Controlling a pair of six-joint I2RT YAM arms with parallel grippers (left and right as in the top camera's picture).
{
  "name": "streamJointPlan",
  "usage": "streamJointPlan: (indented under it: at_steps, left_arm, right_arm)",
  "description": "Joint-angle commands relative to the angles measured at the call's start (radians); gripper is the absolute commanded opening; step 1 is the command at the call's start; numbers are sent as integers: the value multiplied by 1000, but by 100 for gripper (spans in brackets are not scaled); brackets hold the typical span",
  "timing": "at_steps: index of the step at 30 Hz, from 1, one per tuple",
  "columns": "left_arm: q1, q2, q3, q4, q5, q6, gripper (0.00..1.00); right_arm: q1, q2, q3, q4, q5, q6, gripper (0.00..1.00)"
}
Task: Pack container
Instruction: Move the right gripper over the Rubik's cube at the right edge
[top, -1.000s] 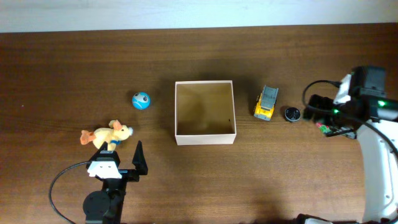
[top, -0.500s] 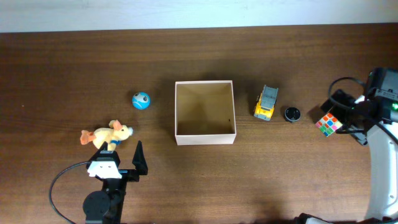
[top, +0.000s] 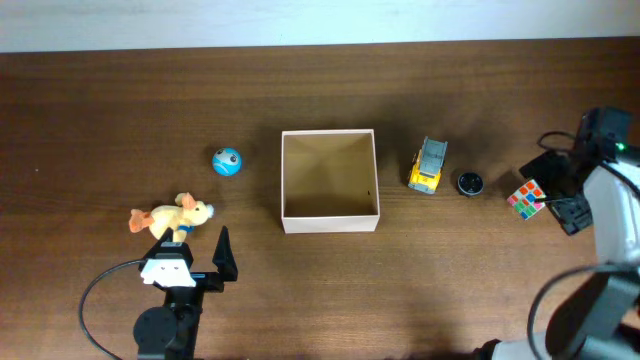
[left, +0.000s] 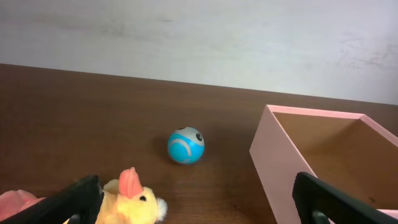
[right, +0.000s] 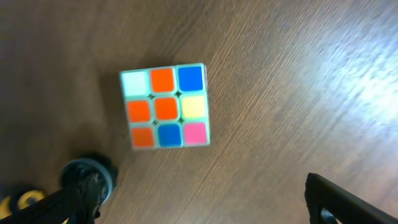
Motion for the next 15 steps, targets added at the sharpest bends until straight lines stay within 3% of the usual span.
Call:
streamJointPlan:
  at_steps: [1,15]
  left_arm:
    - [-3,-9,-6,3,11,20,99]
    - [-3,-9,-6,3,11,20,99]
  right_arm:
    - [-8,67,13,17,16,22,99]
    - [-8,136,12,186,-10,18,99]
